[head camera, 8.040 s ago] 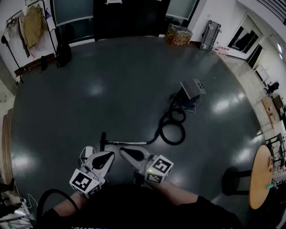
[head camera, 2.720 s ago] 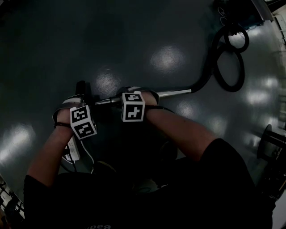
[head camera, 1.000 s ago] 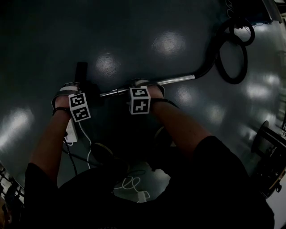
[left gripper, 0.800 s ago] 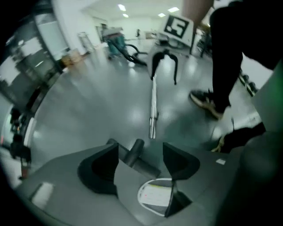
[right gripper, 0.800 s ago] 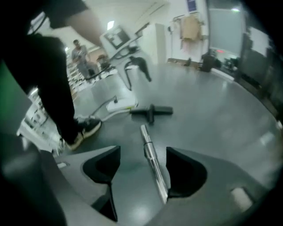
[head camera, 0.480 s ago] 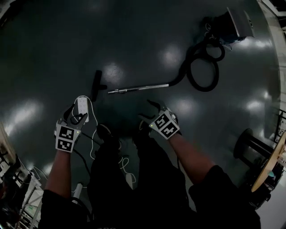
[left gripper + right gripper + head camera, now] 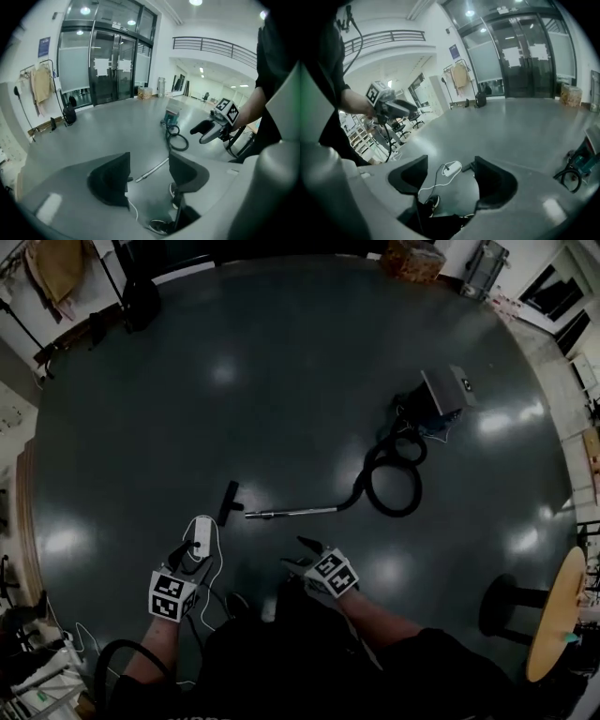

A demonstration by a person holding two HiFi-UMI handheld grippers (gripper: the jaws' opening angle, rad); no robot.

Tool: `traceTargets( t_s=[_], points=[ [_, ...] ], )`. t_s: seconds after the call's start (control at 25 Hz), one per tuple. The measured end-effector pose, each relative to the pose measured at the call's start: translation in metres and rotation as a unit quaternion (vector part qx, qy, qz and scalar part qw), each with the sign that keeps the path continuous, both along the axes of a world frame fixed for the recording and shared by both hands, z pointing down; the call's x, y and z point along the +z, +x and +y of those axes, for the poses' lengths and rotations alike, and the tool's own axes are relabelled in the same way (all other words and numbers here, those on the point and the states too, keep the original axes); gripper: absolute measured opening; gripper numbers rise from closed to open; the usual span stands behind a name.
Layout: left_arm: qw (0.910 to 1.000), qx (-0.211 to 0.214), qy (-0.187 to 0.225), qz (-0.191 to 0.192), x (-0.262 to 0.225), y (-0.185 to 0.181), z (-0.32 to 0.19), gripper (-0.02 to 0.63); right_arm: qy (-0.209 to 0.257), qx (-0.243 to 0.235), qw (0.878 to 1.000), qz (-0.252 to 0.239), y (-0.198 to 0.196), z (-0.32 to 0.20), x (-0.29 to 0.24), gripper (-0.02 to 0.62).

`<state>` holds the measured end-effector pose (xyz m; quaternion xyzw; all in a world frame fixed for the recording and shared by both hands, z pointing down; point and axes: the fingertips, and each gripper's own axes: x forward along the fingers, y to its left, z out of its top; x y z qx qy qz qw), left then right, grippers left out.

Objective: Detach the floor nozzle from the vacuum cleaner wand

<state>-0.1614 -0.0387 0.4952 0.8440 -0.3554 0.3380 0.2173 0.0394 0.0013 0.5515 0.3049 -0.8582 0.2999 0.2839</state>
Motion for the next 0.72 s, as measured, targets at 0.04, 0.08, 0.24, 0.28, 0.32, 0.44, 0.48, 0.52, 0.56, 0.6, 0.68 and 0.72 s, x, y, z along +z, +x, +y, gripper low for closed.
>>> traceTargets(
  t_s=[0.04, 0.08, 0.24, 0.28, 0.32, 0.44, 0.48, 0.52, 0.56, 0.6, 0.68, 0.72],
  points=[
    [0.9998, 0.007, 0.003, 0.016, -0.009, 0.005, 0.009, 0.267, 0.007, 0.006, 1.0, -0.006, -0.008, 0.001, -0.012, 0.31],
    [0.9993, 0.013, 0.009, 0.033, -0.018, 0.01, 0.018, 0.258, 0.017, 0.013, 1.0, -0.01, -0.016, 0.001, -0.023, 0.31],
    [0.9939, 0.046, 0.046, 0.089, -0.053, 0.015, 0.059, 0.217, 0.058, 0.045, 0.997, -0.037, -0.054, 0.009, -0.079, 0.305],
    [0.9916, 0.056, 0.056, 0.102, -0.064, 0.014, 0.068, 0.2, 0.066, 0.049, 0.995, -0.048, -0.064, 0.013, -0.096, 0.301],
    [0.9891, 0.064, 0.067, 0.115, -0.075, 0.014, 0.075, 0.177, 0.075, 0.049, 0.994, -0.058, -0.073, 0.016, -0.112, 0.291],
    [0.9814, 0.069, 0.101, 0.148, -0.106, 0.014, 0.09, 0.101, 0.112, 0.026, 0.989, -0.09, -0.095, 0.03, -0.157, 0.216],
    [0.9785, 0.069, 0.114, 0.157, -0.119, 0.015, 0.093, 0.082, 0.125, 0.019, 0.986, -0.105, -0.099, 0.034, -0.172, 0.187],
    [0.9755, 0.068, 0.129, 0.165, -0.132, 0.017, 0.094, 0.067, 0.137, 0.013, 0.983, -0.12, -0.101, 0.038, -0.186, 0.159],
    [0.9725, 0.066, 0.143, 0.171, -0.145, 0.02, 0.095, 0.057, 0.148, 0.009, 0.98, -0.134, -0.101, 0.04, -0.198, 0.138],
    [0.9699, 0.061, 0.156, 0.177, -0.157, 0.022, 0.095, 0.049, 0.157, 0.007, 0.977, -0.147, -0.1, 0.042, -0.208, 0.118],
    [0.9656, 0.045, 0.172, 0.19, -0.177, 0.028, 0.097, 0.044, 0.164, 0.005, 0.972, -0.17, -0.096, 0.048, -0.226, 0.069],
    [0.9632, 0.038, 0.179, 0.197, -0.186, 0.032, 0.099, 0.04, 0.169, 0.003, 0.969, -0.18, -0.094, 0.05, -0.235, 0.042]
  ],
)
